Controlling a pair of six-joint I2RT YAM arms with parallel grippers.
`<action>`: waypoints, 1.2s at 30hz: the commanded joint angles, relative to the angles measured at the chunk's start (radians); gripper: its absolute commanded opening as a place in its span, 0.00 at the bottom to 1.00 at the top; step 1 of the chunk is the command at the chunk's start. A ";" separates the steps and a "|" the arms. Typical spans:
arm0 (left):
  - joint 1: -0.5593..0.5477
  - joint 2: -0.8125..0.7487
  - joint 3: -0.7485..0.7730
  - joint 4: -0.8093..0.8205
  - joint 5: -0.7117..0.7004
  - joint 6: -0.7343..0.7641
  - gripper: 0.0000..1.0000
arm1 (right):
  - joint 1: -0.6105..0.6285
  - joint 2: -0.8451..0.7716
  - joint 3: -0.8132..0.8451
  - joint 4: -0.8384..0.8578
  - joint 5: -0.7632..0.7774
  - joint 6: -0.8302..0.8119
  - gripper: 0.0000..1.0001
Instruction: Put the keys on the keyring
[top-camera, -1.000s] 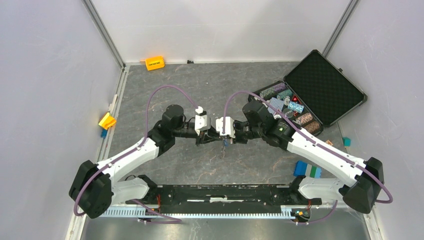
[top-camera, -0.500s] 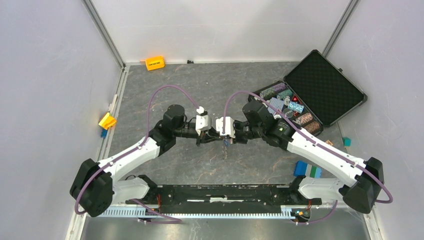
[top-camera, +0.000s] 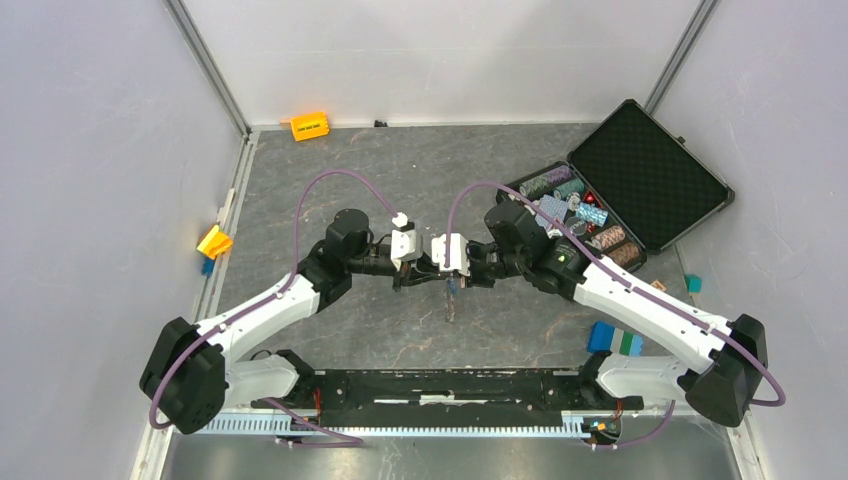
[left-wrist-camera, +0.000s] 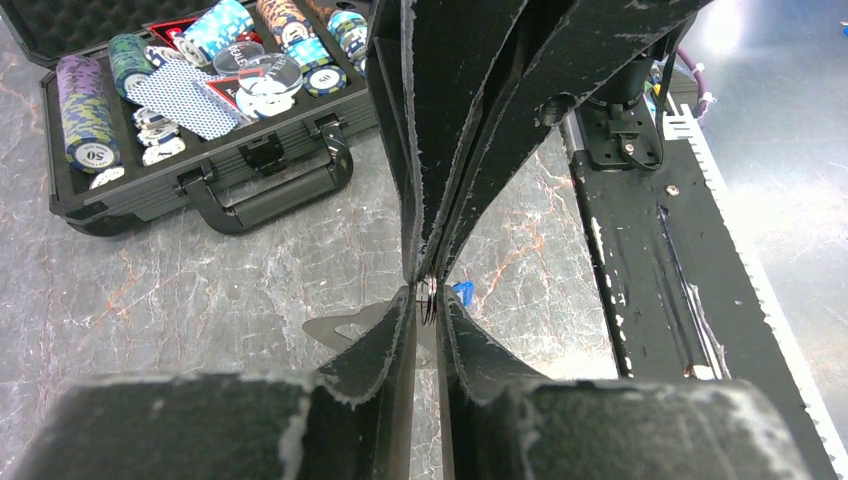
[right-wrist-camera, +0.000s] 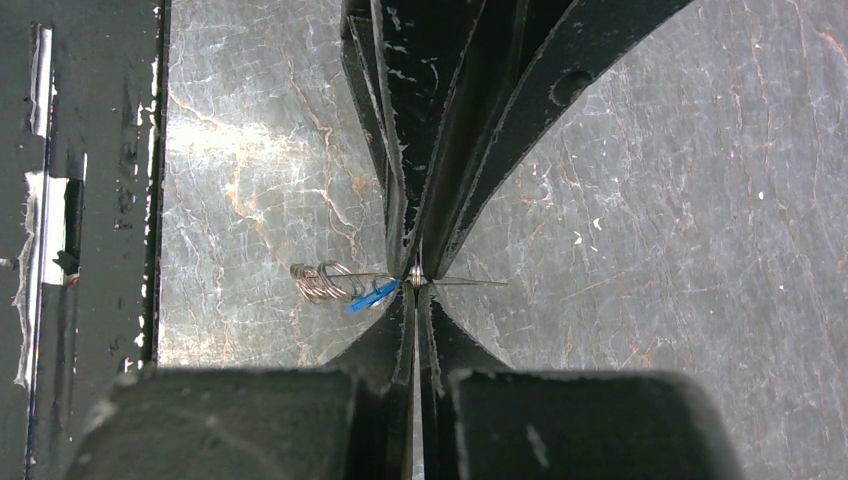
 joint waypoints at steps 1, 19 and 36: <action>-0.005 -0.017 0.026 0.047 0.020 -0.005 0.18 | 0.005 -0.001 0.022 0.028 -0.010 0.004 0.00; -0.002 -0.058 -0.030 0.109 0.071 -0.007 0.02 | 0.002 -0.014 0.001 0.039 -0.004 0.004 0.15; 0.013 -0.093 -0.097 0.275 0.170 -0.100 0.02 | -0.117 -0.063 -0.078 0.067 -0.370 0.011 0.45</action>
